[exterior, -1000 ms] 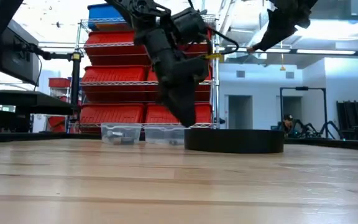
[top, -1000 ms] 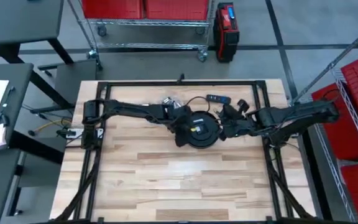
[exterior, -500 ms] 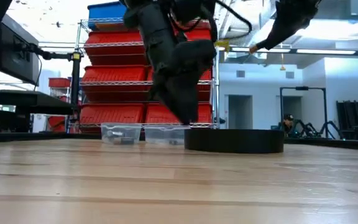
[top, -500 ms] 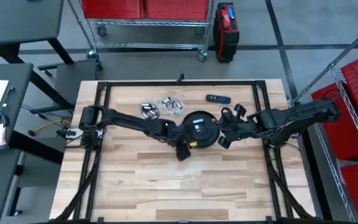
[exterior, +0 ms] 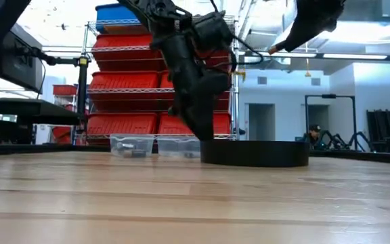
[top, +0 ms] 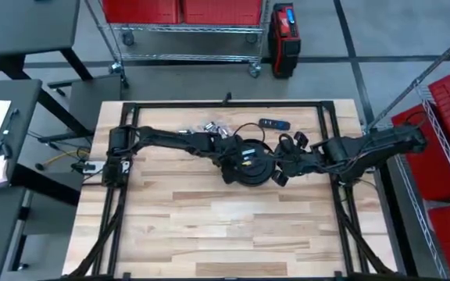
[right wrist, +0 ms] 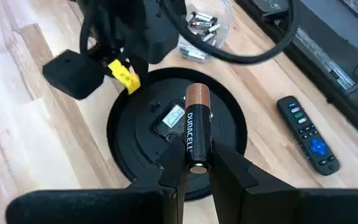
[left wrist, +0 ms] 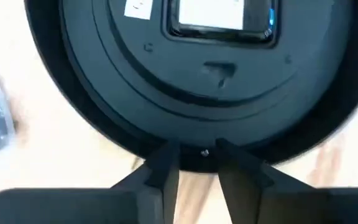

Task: Insert battery
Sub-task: Insert the black battery into the wall clock

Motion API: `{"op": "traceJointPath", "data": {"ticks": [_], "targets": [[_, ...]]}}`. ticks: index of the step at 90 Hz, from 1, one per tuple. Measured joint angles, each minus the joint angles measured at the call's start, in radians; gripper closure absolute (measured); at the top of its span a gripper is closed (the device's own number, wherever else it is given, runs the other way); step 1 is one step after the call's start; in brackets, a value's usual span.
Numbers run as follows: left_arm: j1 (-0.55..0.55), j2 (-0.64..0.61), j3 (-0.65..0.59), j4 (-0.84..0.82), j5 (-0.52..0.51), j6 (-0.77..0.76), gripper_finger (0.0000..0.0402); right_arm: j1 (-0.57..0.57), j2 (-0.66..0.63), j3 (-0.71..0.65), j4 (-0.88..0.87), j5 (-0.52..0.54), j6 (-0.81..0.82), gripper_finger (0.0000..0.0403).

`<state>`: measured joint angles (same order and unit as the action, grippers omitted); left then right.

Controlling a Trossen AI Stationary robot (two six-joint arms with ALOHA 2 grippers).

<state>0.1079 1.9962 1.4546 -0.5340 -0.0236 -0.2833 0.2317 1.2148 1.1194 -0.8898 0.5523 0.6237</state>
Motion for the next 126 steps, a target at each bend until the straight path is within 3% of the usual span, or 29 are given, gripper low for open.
{"op": "traceJointPath", "data": {"ticks": [30,46,61,71,86,106,126], "targets": [[-0.125,0.014,-0.006,0.089,0.131,-0.142,0.0325,0.041,0.004,-0.100,0.130,-0.085,0.298,0.0365],[-0.110,-0.015,0.066,0.036,0.115,-0.031,0.0325,0.052,0.037,-0.162,0.266,-0.125,0.321,0.0365],[-0.070,-0.058,0.187,-0.165,0.090,0.120,0.0325,0.046,0.106,-0.173,0.333,-0.149,0.284,0.0365],[-0.038,-0.095,0.200,-0.255,0.046,0.227,0.0325,0.025,0.160,-0.174,0.365,-0.158,0.284,0.0365],[0.040,-0.115,0.133,-0.326,0.013,0.335,0.0325,-0.031,0.271,-0.174,0.414,-0.162,0.284,0.0365],[0.112,-0.113,-0.047,-0.192,0.150,0.308,0.0325,-0.126,0.378,-0.174,0.498,-0.270,0.234,0.0365],[0.118,-0.114,-0.139,-0.060,0.165,0.314,0.0325,-0.189,0.411,-0.174,0.518,-0.345,0.231,0.0365]]}}
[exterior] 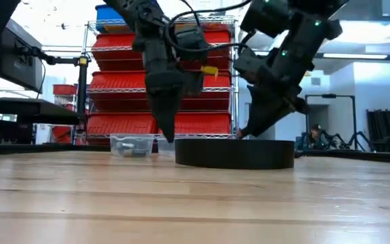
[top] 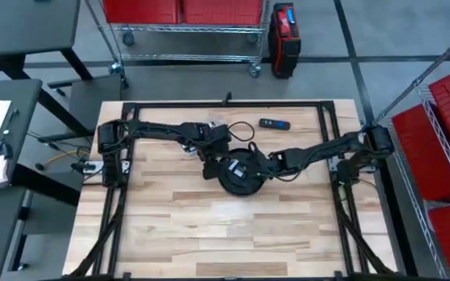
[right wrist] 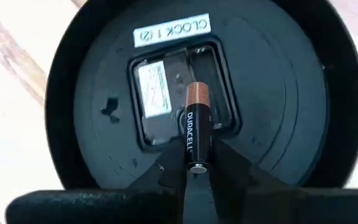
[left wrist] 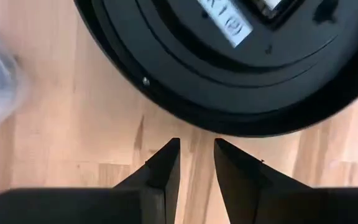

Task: Insert battery
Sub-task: Insert the black battery into the wall clock

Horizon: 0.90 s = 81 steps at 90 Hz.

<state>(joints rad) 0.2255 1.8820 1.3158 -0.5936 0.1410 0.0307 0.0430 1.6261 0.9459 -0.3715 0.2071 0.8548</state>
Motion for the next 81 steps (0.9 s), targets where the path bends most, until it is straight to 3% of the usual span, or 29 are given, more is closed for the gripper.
{"op": "traceJointPath", "data": {"ticks": [21,81], "targets": [[-0.008,0.000,-0.051,0.117,0.076,-0.032,0.0325,-0.041,0.000,0.000,0.001,-0.043,0.003,0.0365],[-0.073,0.000,-0.054,0.211,0.079,0.003,0.0325,-0.059,-0.001,0.000,-0.014,-0.131,0.080,0.0365]]}}
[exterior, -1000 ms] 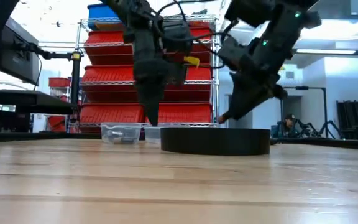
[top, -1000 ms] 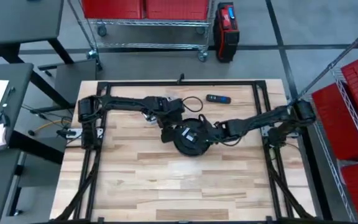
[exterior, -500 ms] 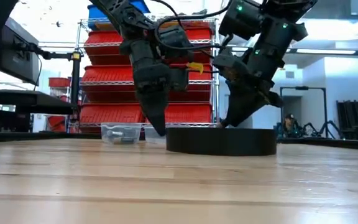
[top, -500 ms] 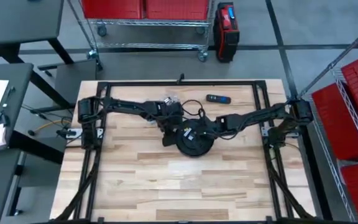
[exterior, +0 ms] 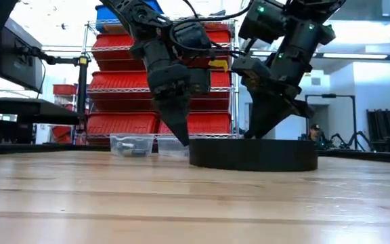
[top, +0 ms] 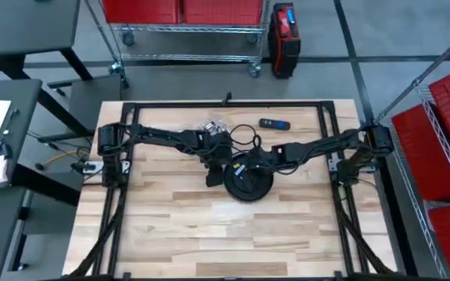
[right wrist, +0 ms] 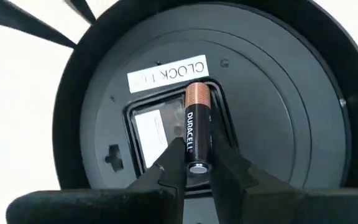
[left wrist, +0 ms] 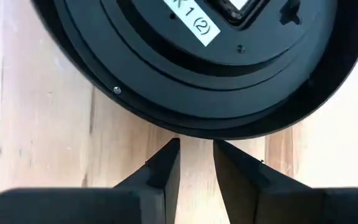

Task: Insert battery
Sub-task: Insert the black battery into the wall clock

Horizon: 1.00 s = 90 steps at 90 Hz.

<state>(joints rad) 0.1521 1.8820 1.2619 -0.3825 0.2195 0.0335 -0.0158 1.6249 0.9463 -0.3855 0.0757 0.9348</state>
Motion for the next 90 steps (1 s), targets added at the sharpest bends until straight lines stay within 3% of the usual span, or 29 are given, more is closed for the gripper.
{"op": "traceJointPath", "data": {"ticks": [27,50,90], "targets": [[-0.014,0.000,-0.001,0.006,0.004,0.005,0.0325,0.023,0.017,0.000,-0.025,-0.034,0.003,0.0365],[-0.008,0.000,0.000,0.012,0.000,0.004,0.0325,0.022,-0.005,0.017,-0.147,-0.080,-0.052,0.0365],[-0.008,0.001,0.001,0.045,0.001,-0.029,0.0325,0.020,-0.017,0.006,-0.135,-0.083,-0.053,0.0357]]}}
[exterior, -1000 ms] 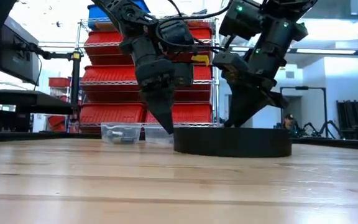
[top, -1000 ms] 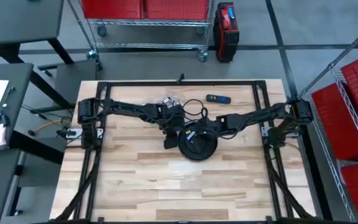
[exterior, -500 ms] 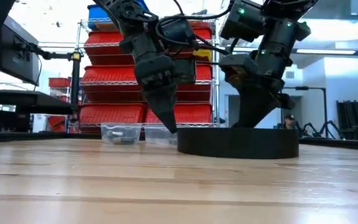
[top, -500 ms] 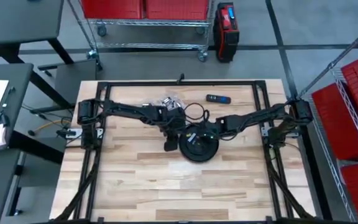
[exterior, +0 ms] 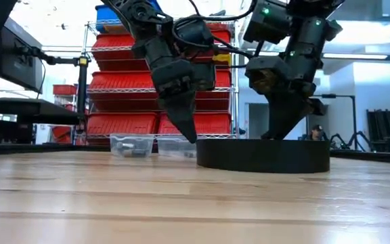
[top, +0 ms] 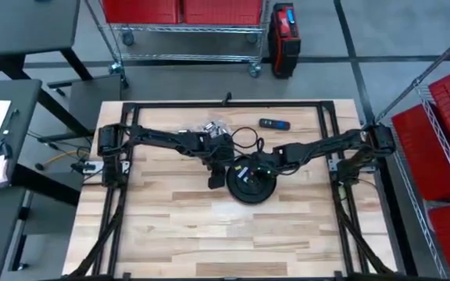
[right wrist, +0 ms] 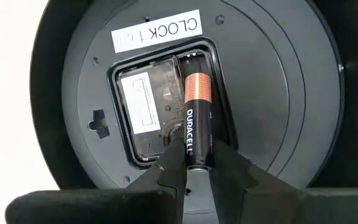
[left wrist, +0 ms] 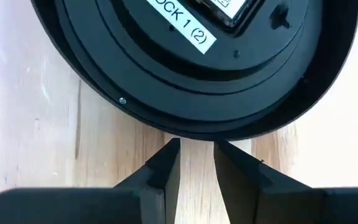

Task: Insert battery
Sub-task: Insert the black battery into the wall clock

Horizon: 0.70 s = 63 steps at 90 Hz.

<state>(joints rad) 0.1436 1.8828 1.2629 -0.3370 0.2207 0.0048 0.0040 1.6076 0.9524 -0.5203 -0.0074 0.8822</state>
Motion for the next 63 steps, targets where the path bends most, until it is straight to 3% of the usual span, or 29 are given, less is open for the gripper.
{"op": "traceJointPath", "data": {"ticks": [63], "targets": [[0.000,0.000,0.000,-0.004,0.002,-0.002,0.0325,-0.027,0.001,-0.001,-0.012,-0.006,0.007,0.0339]]}}
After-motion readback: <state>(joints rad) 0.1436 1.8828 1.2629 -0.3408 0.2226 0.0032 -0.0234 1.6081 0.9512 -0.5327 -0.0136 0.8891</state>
